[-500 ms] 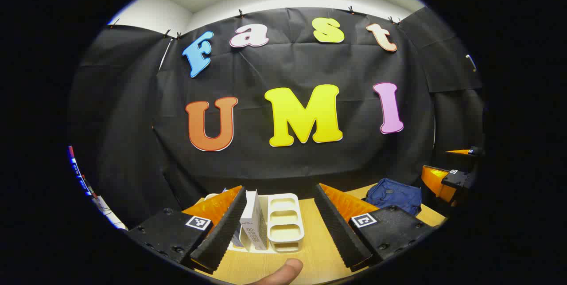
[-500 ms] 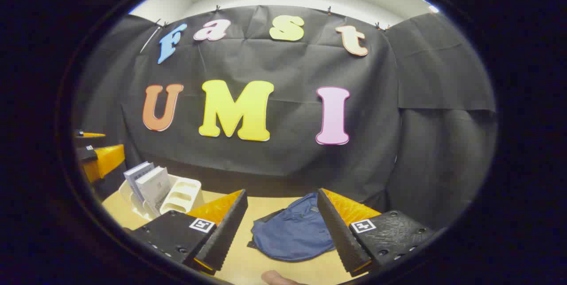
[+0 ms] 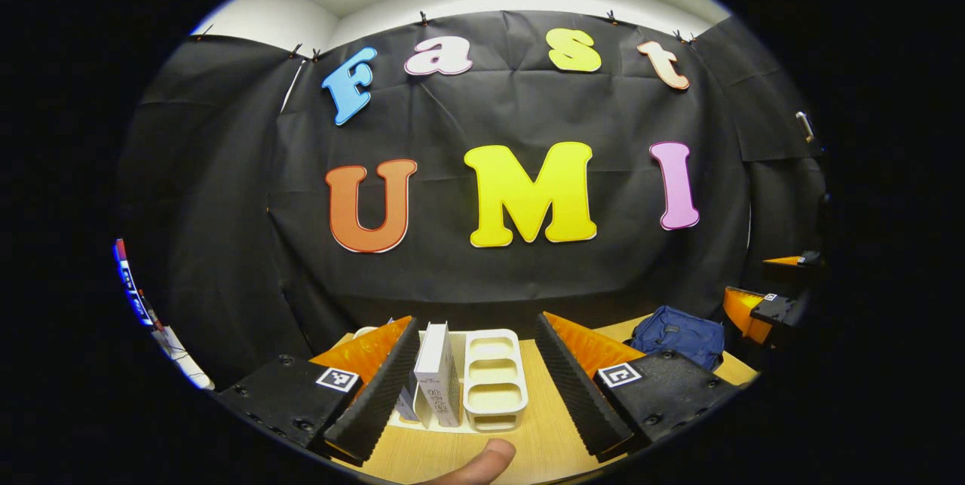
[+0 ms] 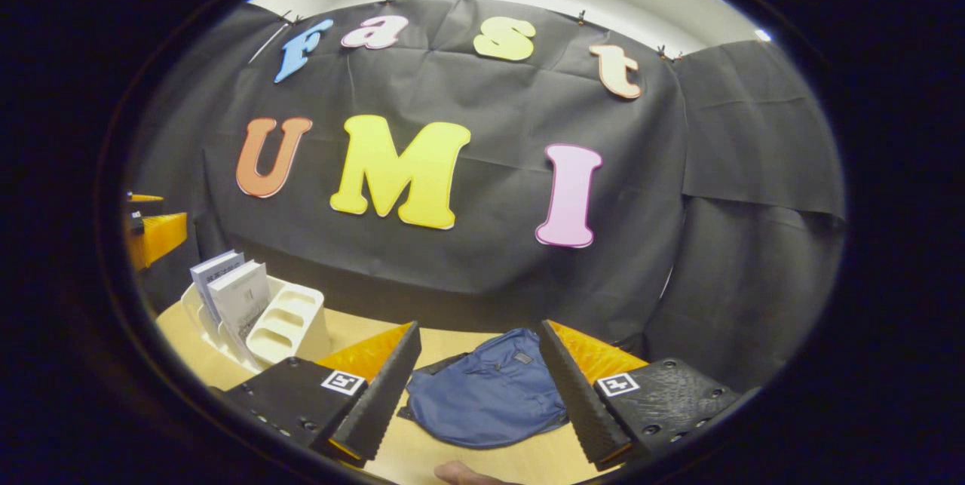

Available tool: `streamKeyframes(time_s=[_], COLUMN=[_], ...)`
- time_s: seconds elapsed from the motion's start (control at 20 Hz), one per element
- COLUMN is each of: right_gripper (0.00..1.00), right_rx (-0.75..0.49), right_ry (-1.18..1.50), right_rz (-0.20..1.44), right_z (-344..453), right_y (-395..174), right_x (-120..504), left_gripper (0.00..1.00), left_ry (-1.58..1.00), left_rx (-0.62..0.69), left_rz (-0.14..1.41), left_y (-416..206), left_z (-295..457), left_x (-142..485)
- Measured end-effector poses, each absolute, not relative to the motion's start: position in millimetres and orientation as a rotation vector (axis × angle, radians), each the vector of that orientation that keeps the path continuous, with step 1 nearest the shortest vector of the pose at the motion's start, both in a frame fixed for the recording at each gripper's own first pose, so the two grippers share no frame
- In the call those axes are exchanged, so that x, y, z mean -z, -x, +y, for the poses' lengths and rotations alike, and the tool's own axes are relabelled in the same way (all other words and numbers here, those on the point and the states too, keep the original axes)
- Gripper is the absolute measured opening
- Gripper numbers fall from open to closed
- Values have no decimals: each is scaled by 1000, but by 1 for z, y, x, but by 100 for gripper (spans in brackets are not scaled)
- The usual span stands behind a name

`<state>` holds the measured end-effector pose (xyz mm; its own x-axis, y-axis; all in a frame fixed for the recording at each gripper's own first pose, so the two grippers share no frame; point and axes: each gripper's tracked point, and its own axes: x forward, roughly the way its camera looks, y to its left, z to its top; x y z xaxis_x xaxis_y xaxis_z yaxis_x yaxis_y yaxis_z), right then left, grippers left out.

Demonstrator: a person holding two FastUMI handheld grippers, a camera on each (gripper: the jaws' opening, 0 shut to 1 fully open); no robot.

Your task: Open the schoolbag, grab two books from the bookshelf and put them into the schoolbag.

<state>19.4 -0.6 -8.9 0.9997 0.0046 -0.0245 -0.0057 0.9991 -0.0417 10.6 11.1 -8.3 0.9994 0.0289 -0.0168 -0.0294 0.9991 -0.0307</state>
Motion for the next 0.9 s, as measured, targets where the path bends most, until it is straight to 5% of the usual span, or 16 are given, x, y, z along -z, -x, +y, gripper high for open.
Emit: streamKeyframes(time_s=[0.6, 0.9], right_gripper=[98, 96], right_rx=[-50, -90], right_ry=[107, 258], right_rz=[107, 261], right_z=[-14, 8], right_y=[-38, -67], right_x=[48, 145], left_gripper=[99, 99], left_ry=[20, 28], left_rx=[-59, -103], left_rz=[7, 30], left_y=[-3, 4], left_z=[-3, 1], left_x=[9, 26])
